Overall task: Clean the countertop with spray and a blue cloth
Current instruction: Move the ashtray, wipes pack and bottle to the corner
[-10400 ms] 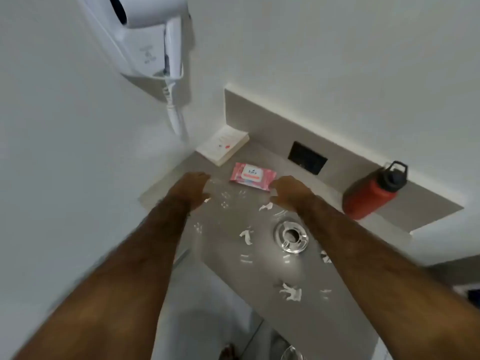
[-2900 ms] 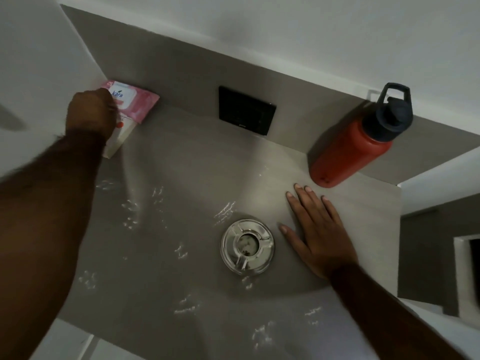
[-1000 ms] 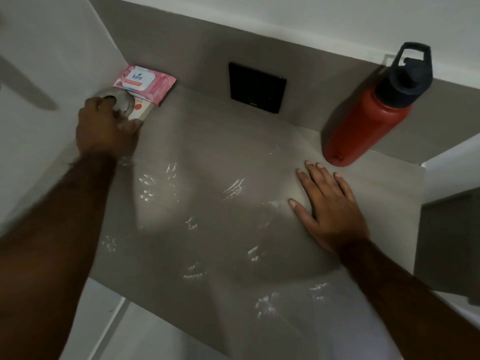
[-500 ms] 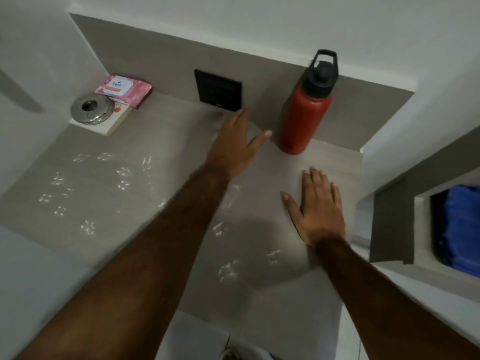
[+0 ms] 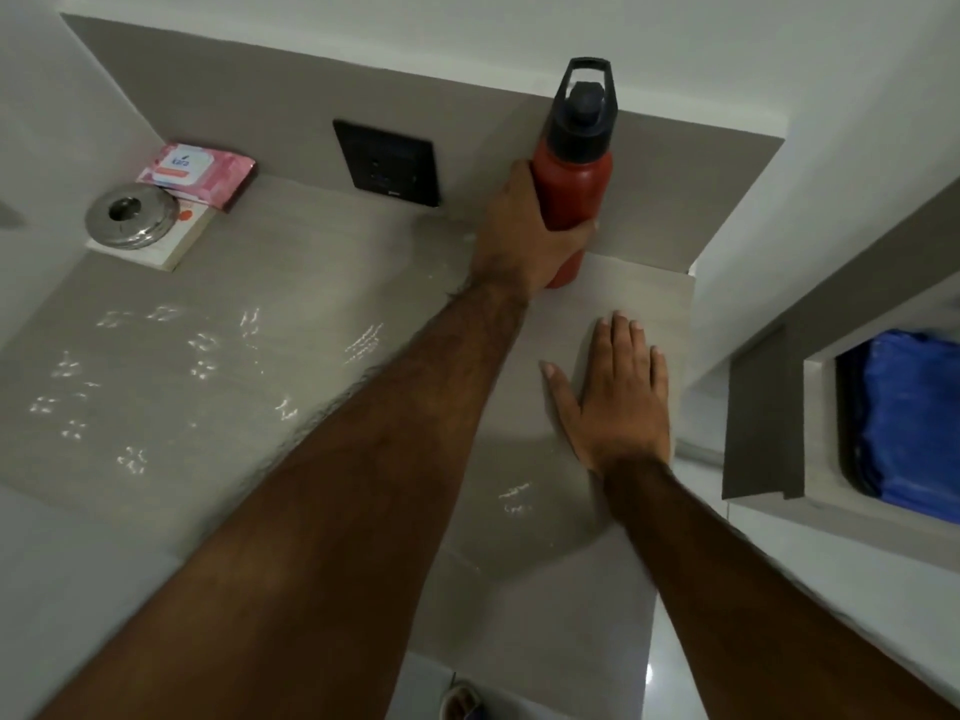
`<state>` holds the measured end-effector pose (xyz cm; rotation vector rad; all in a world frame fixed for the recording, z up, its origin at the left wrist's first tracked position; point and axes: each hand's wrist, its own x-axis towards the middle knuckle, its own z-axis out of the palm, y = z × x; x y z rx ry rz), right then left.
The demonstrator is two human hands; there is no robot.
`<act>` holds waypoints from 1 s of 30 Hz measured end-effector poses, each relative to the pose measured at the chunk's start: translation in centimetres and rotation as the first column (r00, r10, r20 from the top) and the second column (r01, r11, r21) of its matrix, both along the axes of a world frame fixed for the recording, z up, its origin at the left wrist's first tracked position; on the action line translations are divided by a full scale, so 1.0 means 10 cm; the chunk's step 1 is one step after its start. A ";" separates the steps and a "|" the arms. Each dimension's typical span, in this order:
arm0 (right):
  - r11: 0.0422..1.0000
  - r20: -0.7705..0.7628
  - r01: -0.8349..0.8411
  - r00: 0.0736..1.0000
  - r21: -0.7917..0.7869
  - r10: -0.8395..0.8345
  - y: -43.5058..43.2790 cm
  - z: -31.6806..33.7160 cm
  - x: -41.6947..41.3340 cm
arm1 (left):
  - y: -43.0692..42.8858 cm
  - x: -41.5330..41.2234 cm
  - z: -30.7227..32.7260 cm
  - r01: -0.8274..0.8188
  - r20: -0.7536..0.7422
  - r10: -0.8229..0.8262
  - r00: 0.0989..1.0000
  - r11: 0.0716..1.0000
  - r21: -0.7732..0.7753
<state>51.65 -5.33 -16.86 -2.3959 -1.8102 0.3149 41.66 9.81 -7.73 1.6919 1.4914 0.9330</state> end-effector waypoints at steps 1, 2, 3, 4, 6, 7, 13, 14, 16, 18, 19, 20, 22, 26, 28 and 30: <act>1.000 -0.001 -0.004 1.000 -0.001 0.004 0.00 -0.01 0.01 | -0.01 -0.04 0.00 -0.014 0.010 0.014 1.000 1.000 0.012; 1.000 -0.002 -0.009 1.000 0.000 0.009 0.00 -0.01 0.01 | -0.02 -0.12 0.00 -0.038 0.022 0.038 0.999 0.999 0.024; 1.000 0.004 -0.009 1.000 -0.001 0.009 -0.01 -0.01 0.02 | -0.03 -0.21 0.00 -0.063 0.035 0.062 0.997 0.997 0.033; 1.000 0.015 -0.008 1.000 0.000 0.008 -0.01 -0.01 0.04 | -0.04 -0.33 0.01 -0.089 0.048 0.087 0.995 0.995 0.036; 1.000 0.035 -0.028 0.999 -0.001 0.028 0.02 0.03 -0.02 | -0.02 -0.73 0.05 -0.156 0.052 0.154 0.987 0.987 0.037; 0.999 0.034 -0.038 0.999 0.003 0.038 0.05 0.05 -0.06 | 0.02 -0.94 0.07 -0.190 0.034 0.189 0.981 0.981 0.042; 0.962 0.060 -0.271 0.961 0.034 0.269 0.55 0.07 -0.62 | 0.38 -2.17 0.13 -0.439 -0.006 0.441 0.897 0.895 0.081; 0.957 0.067 -0.289 0.956 0.037 0.286 0.64 0.05 -0.67 | 0.45 -2.31 0.14 -0.460 0.000 0.461 0.887 0.884 0.084; 0.951 0.071 -0.305 0.951 0.043 0.302 0.76 0.02 -0.73 | 0.59 -2.54 0.14 -0.487 0.006 0.489 0.873 0.868 0.101; 0.951 0.060 -0.301 0.953 0.069 0.298 0.80 -0.01 -0.73 | 0.71 -2.71 0.14 -0.506 0.018 0.507 0.862 0.856 0.103; 0.951 0.048 -0.297 0.955 0.082 0.294 0.81 -0.02 -0.73 | 0.77 -2.77 0.14 -0.515 0.015 0.516 0.857 0.852 0.100; 0.950 0.041 -0.298 0.955 0.092 0.295 0.82 -0.03 -0.74 | 0.83 -2.83 0.14 -0.523 0.009 0.525 0.851 0.847 0.100; 0.950 0.058 -0.298 0.954 0.099 0.293 0.81 -0.03 -0.73 | 0.92 -2.91 0.11 -0.531 -0.004 0.534 0.845 0.841 0.101; 0.948 0.094 -0.302 0.951 0.102 0.293 0.81 0.00 -0.72 | 1.10 -2.98 0.08 -0.546 -0.009 0.549 0.836 0.833 0.086; 0.948 0.106 -0.304 0.950 0.097 0.294 0.80 0.01 -0.72 | 1.17 -2.99 0.06 -0.553 -0.015 0.556 0.831 0.829 0.086; 0.948 0.113 -0.303 0.950 0.096 0.292 0.80 0.00 -0.72 | 1.20 -2.98 0.03 -0.548 -0.028 0.553 0.833 0.831 0.101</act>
